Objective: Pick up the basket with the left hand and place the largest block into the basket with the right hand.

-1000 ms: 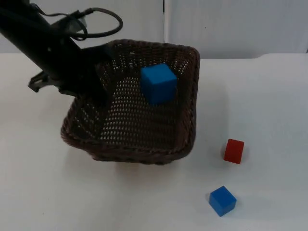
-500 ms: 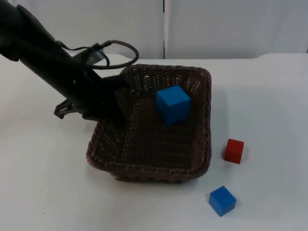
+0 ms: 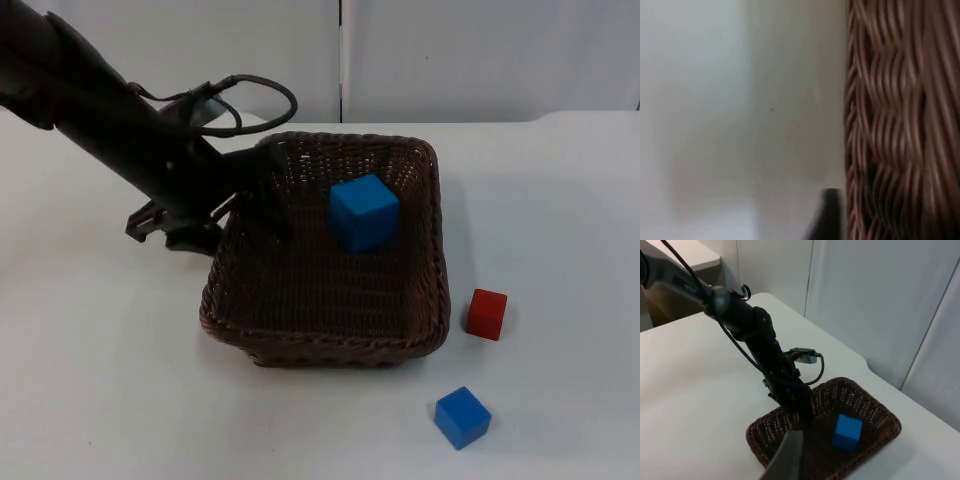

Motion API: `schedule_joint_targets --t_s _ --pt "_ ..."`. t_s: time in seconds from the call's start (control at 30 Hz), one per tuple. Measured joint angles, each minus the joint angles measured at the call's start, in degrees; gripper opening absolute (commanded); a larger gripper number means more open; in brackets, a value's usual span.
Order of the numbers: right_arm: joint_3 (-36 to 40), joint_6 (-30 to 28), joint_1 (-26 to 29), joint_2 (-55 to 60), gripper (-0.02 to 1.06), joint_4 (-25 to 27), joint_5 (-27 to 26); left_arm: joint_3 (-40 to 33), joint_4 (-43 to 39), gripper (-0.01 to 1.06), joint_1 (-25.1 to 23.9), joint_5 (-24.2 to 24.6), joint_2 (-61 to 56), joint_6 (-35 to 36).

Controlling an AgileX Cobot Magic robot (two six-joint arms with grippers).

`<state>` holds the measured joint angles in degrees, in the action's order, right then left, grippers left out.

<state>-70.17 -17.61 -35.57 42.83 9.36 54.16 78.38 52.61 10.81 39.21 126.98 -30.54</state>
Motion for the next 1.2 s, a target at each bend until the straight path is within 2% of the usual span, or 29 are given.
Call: schedule_joint_targets --t_s 0.07,0.13,0.43,0.73,0.97,1.2 --pt "0.0 0.0 0.0 0.0 0.85 0.0 0.0 0.0 0.1 0.88 0.0 0.1 0.0 0.0" --pt "0.0 0.0 0.0 0.0 0.85 0.0 0.0 0.0 0.1 0.89 0.0 0.2 -0.4 0.0" --pt "0.0 0.0 0.0 0.0 0.85 -0.1 0.1 0.0 -0.7 0.89 -0.1 0.2 -5.9 -0.6" --pt "0.0 0.0 0.0 0.0 0.85 -0.3 0.5 0.0 -6.3 0.89 -0.1 0.2 -10.0 -0.6" --pt "0.0 0.0 0.0 -0.1 0.85 -1.2 0.5 0.0 -8.1 0.89 -0.1 2.1 -13.6 0.6" --pt "0.0 0.0 0.0 -0.1 0.85 -1.4 0.6 0.0 -8.8 0.89 -0.1 6.2 -14.4 1.0"
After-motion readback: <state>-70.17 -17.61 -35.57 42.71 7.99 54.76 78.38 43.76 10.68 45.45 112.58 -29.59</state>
